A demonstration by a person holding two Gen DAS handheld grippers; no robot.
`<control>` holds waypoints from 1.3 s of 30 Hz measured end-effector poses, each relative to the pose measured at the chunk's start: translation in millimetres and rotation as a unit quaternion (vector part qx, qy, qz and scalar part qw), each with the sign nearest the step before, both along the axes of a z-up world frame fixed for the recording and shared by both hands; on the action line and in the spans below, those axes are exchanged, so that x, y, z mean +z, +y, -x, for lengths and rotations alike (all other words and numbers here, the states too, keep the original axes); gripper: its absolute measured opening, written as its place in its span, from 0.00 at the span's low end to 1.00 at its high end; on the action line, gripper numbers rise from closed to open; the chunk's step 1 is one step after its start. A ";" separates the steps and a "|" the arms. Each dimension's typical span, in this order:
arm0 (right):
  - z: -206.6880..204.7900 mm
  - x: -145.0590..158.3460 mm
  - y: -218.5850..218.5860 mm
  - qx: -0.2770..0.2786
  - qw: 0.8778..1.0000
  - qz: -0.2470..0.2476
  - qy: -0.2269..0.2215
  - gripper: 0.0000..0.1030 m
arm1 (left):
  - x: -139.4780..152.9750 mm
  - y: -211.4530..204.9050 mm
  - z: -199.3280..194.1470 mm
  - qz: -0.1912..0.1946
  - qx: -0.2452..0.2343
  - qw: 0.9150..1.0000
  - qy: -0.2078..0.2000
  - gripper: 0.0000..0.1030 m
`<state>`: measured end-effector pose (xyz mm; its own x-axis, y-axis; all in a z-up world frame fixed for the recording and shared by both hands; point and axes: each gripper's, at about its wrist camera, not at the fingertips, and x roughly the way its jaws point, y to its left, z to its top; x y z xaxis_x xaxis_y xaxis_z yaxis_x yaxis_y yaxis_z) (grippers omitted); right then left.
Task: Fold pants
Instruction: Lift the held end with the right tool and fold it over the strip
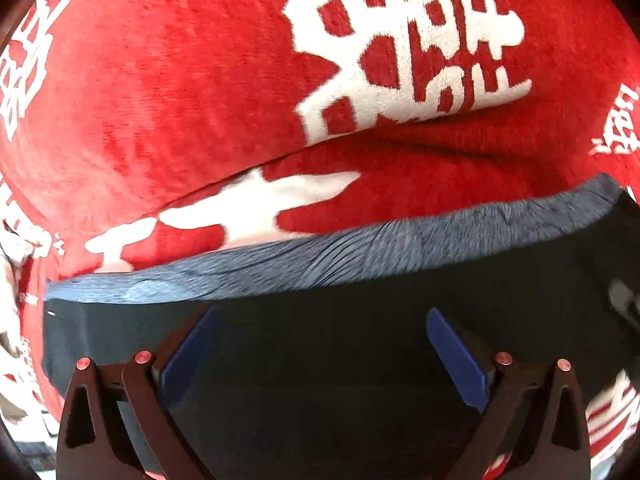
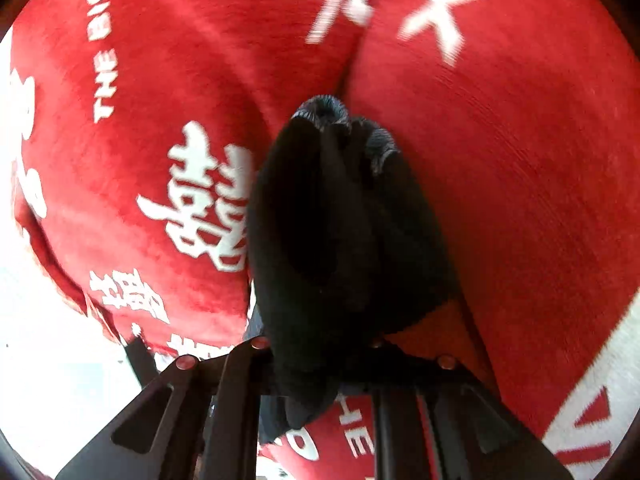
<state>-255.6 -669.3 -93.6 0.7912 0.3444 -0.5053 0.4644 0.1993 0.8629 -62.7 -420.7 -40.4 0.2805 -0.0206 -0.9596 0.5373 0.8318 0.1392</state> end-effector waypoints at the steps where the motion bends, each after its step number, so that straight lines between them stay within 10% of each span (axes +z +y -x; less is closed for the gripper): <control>1: -0.7 6.3 1.8 0.006 1.000 0.009 -0.002 0.15 | -3.7 -6.9 -0.7 0.002 -0.001 1.000 0.002 1.00; 9: -26.1 64.4 27.4 0.062 0.991 0.121 0.007 0.15 | -22.7 -16.0 2.2 0.000 -0.010 1.000 0.019 1.00; 21: -70.7 149.4 117.4 0.122 0.942 0.310 0.051 0.15 | 35.1 105.9 -43.1 0.043 0.001 0.999 -0.003 1.00; 28: -132.9 156.6 236.0 0.187 0.893 0.403 0.078 0.20 | 41.3 215.5 -77.6 0.031 0.033 0.999 -0.001 1.00; 34: -186.8 88.6 346.7 0.286 0.847 0.429 0.129 0.29 | 28.3 289.6 -99.0 0.017 0.092 0.996 0.007 1.00; 39: -200.2 58.8 408.2 0.345 0.751 0.526 0.199 0.57 | 28.3 323.4 -106.8 0.028 0.115 0.993 0.013 1.00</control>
